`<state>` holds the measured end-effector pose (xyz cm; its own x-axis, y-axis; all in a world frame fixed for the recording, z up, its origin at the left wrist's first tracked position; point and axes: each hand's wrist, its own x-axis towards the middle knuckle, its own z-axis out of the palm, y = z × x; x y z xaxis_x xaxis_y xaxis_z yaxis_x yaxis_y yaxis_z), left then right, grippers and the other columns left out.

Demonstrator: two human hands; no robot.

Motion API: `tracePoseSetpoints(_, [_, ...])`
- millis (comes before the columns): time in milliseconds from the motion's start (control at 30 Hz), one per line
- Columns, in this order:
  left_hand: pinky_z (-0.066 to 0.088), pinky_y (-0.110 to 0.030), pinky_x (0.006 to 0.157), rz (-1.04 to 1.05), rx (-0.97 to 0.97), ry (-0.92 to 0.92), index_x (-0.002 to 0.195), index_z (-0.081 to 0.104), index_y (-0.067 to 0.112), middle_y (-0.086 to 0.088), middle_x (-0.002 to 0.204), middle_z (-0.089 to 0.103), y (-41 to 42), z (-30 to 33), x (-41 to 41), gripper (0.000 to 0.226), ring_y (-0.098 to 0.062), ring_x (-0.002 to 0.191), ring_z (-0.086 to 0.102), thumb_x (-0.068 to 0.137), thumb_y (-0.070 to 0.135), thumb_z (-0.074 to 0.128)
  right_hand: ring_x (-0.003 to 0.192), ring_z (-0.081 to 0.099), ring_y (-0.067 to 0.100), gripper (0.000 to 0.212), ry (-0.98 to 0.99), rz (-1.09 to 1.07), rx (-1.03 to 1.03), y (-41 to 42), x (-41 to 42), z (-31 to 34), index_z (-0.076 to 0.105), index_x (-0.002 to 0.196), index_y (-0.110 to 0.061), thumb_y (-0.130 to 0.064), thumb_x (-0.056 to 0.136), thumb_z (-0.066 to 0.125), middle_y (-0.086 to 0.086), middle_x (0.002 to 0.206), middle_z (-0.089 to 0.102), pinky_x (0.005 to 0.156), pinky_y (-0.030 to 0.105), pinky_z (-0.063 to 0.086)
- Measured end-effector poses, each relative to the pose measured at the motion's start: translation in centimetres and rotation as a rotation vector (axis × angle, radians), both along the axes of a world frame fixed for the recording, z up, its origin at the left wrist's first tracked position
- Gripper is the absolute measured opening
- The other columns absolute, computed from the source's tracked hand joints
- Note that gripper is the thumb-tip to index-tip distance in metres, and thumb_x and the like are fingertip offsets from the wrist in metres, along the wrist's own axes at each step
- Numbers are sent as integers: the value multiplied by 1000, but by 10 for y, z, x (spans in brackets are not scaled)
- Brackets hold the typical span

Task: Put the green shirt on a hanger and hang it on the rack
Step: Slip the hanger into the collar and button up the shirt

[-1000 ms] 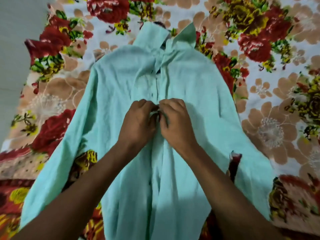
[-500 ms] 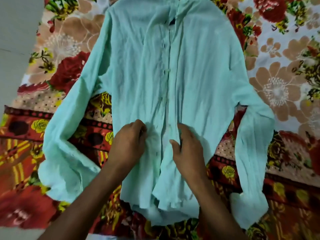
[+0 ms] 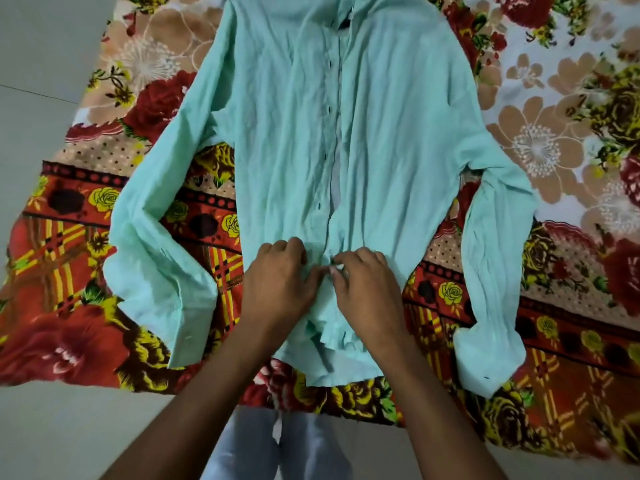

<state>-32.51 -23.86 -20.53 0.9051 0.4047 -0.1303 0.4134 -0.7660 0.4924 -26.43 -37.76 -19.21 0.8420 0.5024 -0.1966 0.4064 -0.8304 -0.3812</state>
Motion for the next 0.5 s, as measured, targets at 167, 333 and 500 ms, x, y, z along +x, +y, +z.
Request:
tracePoseSetpoints(167, [44, -40, 56, 19, -145, -34, 84, 62, 10, -6, 76, 64, 9, -10, -6, 17, -29, 74, 59, 92, 24, 68, 87, 58, 16, 6, 41, -239, 197, -12, -4, -7, 68, 94, -16, -10, 95, 66, -1, 90, 63, 69, 26, 46])
tracePoseSetpoints(333, [48, -41, 62, 84, -172, -12, 83, 68, 10, -4, 76, 65, 21, -8, -14, 22, -25, 72, 61, 96, 27, 64, 103, 56, 30, 22, 54, -277, -99, -32, -2, 2, 73, 100, -16, 1, 90, 63, 6, 100, 62, 75, 39, 52])
tracePoseSetpoints(500, [48, -40, 57, 21, -60, -101, 107, 60, 12, -7, 98, 59, 4, 6, -8, 20, -27, 89, 55, 89, 10, 67, 101, 56, 27, 18, -212, -225, 48, 1, -6, 24, 74, 110, -11, -10, 95, 64, 7, 103, 63, 77, 37, 53])
